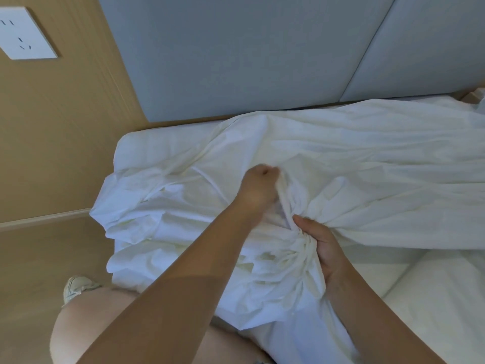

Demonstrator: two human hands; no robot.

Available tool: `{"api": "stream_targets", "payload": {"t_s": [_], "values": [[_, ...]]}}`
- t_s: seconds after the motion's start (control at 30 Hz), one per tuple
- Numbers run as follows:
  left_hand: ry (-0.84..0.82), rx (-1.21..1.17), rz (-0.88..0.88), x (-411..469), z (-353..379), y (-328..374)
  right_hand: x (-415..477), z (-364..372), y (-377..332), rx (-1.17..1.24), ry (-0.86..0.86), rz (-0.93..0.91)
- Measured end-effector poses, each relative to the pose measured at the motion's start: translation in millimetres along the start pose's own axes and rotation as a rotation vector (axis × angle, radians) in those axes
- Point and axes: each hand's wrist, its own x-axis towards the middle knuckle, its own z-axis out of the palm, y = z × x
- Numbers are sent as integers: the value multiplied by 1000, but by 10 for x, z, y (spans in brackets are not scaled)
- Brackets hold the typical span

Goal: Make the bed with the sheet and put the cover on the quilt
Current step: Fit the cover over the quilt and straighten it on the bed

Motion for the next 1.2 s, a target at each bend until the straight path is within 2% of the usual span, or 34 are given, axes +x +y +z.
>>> {"api": "stream_targets", "payload": {"t_s": [0.03,0.1,0.2,0.27,0.33,0.37,0.43,0.47,0.53,0.6,0.7,0.8,0.87,0.93,1.03,1.1,1.2], "values": [[-13,55,136,-18,100,103,-20,9,-11,-12,-23,-1],[-141,261,344,-78,344,257,-53,-3,-30,-1,-57,-13],[-365,504,372,-93,545,283,-65,-17,-63,-16,-51,-40],[-397,430,320,-71,474,284,0,33,-71,-60,-21,-45],[-307,283,256,-42,291,296,98,84,-87,-56,23,-52],[-214,291,236,1,182,263,132,110,-105,-34,32,-64],[-6,531,138,131,-59,122,168,188,-158,39,-26,-97],[42,651,35,146,-179,50,186,213,-188,75,-57,-109],[-4,666,-160,93,-335,-62,239,229,-222,94,-75,-117],[-103,606,-250,49,-360,-120,276,229,-222,95,-118,-80],[-159,545,-242,66,-288,-113,307,154,-183,89,-132,5],[-191,300,-275,77,-183,1,264,141,-139,41,-159,27],[-186,276,-287,114,-119,23,253,133,-126,12,-88,12],[-132,296,-181,132,-52,64,251,101,-103,-20,31,-7],[-117,356,190,120,91,167,284,87,-81,-65,109,-8],[-192,523,343,79,205,236,294,143,-130,-46,43,14],[-174,613,401,77,269,324,324,218,-232,18,-80,17]]}}
